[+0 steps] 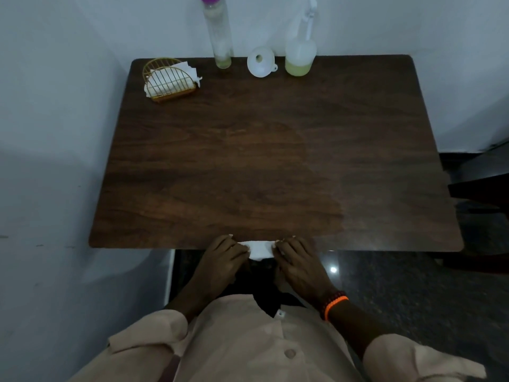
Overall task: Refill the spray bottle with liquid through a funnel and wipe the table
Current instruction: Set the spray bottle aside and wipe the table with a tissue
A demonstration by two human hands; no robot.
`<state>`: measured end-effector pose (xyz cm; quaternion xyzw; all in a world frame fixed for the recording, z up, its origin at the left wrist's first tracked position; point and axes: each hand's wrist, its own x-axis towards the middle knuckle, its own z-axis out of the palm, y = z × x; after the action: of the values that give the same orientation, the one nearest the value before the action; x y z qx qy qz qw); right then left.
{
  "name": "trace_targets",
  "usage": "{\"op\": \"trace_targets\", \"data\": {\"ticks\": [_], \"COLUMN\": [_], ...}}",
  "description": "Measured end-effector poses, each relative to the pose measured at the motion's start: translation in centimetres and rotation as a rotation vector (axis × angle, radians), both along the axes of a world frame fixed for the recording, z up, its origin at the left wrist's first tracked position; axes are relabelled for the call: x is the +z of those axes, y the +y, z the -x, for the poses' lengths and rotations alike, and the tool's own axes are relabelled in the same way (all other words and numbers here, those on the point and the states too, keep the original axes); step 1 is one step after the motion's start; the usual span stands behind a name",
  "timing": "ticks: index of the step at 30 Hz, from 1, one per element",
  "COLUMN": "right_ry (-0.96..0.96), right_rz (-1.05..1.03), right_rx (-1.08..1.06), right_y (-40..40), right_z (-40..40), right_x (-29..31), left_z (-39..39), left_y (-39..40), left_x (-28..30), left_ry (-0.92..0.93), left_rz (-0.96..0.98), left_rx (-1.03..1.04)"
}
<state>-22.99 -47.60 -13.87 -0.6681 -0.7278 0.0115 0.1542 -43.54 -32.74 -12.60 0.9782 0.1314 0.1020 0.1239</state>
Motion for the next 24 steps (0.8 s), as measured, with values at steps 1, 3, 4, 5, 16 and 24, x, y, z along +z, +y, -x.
{"op": "trace_targets", "data": {"ticks": [1, 3, 4, 5, 16, 24], "right_ry": [-0.008, -0.029, -0.037, -0.038, 0.624, 1.301], "right_rz": [-0.010, -0.029, -0.035, -0.038, 0.130, -0.063], "right_rx": [0.008, 0.017, 0.021, 0.027, -0.452, -0.943], "right_y": [-0.2, -0.6, -0.8, -1.1, -3.7, -2.6], "right_z": [0.1, 0.2, 0.3, 0.4, -0.1, -6.7], "right_x": [-0.1, 0.0, 0.1, 0.3, 5.0, 9.4], "left_z": [0.1, 0.4, 0.6, 0.7, -2.4, -13.6], "left_y": [-0.1, -0.3, -0.5, -0.7, -1.2, 1.3], "left_x": [0.1, 0.1, 0.0, 0.0, 3.6, 7.4], "left_ry": [0.000, 0.007, 0.011, 0.012, -0.007, -0.110], "left_rz": [0.009, 0.015, 0.020, 0.021, 0.645, 1.163], "left_rx": [0.000, -0.007, -0.015, -0.022, 0.372, 0.567]}}
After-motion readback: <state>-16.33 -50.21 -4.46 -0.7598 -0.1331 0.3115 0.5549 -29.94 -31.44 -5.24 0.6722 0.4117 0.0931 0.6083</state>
